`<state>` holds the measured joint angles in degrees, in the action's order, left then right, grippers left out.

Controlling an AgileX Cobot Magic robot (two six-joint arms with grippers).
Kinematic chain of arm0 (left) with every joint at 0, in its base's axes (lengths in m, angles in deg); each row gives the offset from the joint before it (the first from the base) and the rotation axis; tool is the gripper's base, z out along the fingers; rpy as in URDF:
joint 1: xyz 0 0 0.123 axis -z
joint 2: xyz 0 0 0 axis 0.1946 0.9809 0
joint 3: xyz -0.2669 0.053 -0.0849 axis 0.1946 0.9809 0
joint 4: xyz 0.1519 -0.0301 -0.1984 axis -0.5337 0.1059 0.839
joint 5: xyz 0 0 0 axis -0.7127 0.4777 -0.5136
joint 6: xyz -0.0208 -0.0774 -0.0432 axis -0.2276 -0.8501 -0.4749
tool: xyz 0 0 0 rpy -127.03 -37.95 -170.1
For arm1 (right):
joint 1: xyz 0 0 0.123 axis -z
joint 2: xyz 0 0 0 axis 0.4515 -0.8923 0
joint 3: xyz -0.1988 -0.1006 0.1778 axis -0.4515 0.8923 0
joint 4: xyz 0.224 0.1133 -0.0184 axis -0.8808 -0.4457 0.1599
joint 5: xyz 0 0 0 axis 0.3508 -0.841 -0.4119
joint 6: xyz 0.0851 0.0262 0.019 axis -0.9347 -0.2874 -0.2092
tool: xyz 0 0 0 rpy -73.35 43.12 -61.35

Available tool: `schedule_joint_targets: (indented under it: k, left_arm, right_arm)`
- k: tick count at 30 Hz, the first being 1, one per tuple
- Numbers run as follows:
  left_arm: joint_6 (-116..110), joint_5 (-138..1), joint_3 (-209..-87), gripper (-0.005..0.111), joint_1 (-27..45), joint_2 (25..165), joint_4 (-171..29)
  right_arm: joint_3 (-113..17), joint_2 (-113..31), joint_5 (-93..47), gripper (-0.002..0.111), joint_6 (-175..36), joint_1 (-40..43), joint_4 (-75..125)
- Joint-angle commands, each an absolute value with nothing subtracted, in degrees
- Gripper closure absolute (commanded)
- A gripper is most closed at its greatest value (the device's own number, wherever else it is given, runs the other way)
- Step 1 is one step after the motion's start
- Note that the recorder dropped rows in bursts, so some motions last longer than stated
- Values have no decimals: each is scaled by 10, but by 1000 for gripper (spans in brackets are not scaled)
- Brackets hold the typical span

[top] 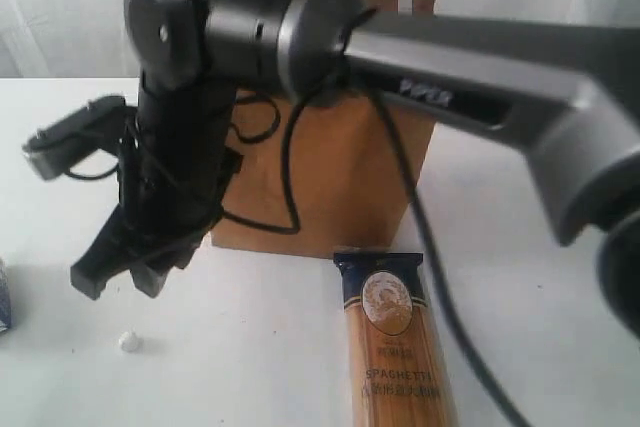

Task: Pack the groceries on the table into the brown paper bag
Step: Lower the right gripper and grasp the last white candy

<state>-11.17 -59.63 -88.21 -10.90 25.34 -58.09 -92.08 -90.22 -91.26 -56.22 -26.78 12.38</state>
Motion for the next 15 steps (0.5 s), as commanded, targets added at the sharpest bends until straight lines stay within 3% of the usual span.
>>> schedule_joint_targets:
  k: [1,6,15]
  left_arm:
    - [-112,-599,-879,107,-106,251,-575]
    - [-112,-599,-879,107,-106,251,-575]
    - [-112,-599,-879,107,-106,251,-575]
  right_arm:
    - [-919,-968,-874,73,-553,-268,112]
    - [-919,-1011,-821,72,-552,-268,57]
    - [-920,-1020,-763,61,-512,-287,23]
